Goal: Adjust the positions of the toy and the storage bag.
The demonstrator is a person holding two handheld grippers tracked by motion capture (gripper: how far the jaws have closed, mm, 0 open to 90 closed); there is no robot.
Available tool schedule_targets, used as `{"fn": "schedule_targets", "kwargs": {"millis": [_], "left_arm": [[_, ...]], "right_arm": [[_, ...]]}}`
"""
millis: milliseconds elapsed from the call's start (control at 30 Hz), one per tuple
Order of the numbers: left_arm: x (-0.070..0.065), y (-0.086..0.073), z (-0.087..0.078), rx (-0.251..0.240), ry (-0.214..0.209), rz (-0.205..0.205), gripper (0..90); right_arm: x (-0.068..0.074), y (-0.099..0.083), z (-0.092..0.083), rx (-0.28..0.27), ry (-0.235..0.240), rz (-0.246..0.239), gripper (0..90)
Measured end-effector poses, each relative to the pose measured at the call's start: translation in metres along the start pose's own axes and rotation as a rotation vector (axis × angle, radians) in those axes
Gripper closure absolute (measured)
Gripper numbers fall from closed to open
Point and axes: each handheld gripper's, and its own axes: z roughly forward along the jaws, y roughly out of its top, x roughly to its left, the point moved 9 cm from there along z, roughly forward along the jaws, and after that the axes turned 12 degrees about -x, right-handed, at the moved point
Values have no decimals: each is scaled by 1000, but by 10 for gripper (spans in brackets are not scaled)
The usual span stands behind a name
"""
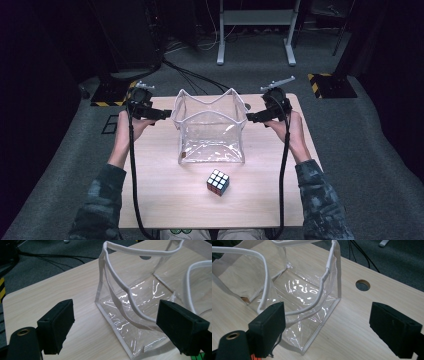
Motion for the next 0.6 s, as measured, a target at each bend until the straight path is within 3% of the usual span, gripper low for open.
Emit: {"fn": "schedule_targets", "kwargs": {"millis": [300, 600], "left_arm": [[-6, -23, -19, -14, -13, 21, 120], [-8, -59, -21, 6, -12, 30, 97]], "right_arm": [[8, -21, -20, -22, 20, -41, 85], [17, -52, -21, -38, 23, -59, 77]]}}
